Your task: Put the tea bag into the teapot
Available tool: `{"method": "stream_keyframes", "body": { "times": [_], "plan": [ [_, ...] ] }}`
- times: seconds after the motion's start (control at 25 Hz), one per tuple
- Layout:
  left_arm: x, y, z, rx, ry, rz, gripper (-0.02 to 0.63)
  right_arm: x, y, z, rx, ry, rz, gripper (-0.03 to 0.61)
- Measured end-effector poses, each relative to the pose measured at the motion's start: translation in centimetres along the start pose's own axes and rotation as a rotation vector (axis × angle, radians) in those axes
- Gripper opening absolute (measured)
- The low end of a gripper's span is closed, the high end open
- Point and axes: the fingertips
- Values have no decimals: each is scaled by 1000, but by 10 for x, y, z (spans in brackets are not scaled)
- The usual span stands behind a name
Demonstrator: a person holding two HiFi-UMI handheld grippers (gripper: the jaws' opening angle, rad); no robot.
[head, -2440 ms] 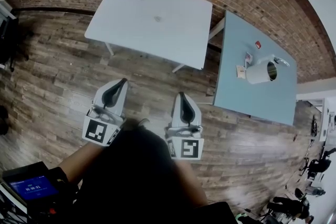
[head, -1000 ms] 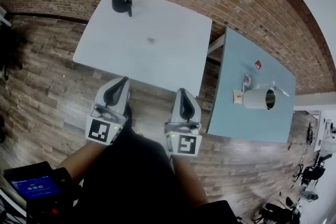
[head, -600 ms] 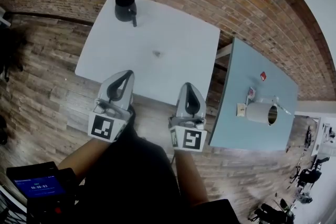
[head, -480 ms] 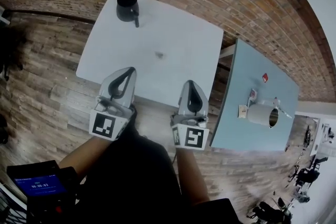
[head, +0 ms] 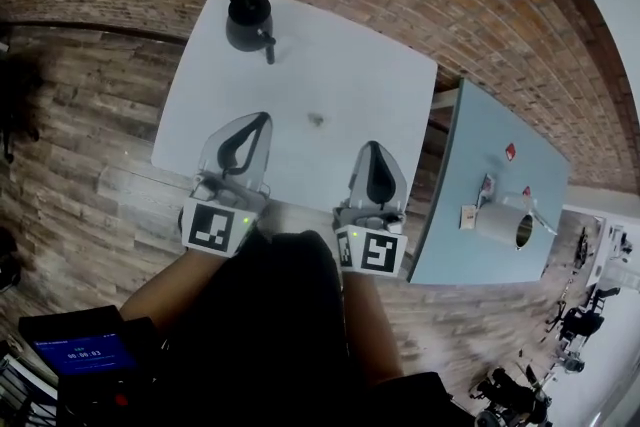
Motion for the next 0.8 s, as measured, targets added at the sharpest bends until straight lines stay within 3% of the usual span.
{"method": "stream_keyframes", "body": {
  "times": [0.16, 0.8],
  "plan": [
    [3, -14, 1, -15, 13, 42, 0, 1, -14, 0, -2, -6, -3, 2],
    [-17, -38, -4, 20, -33, -114, 0, 19, -69, -11, 18, 26, -183, 3]
  ]
}}
Point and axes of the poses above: the fingertips, and each gripper's own axes: y backward along the fingers, x to its right, z out of its underside, and after that the axes turned 15 degrees about -z, right-handed
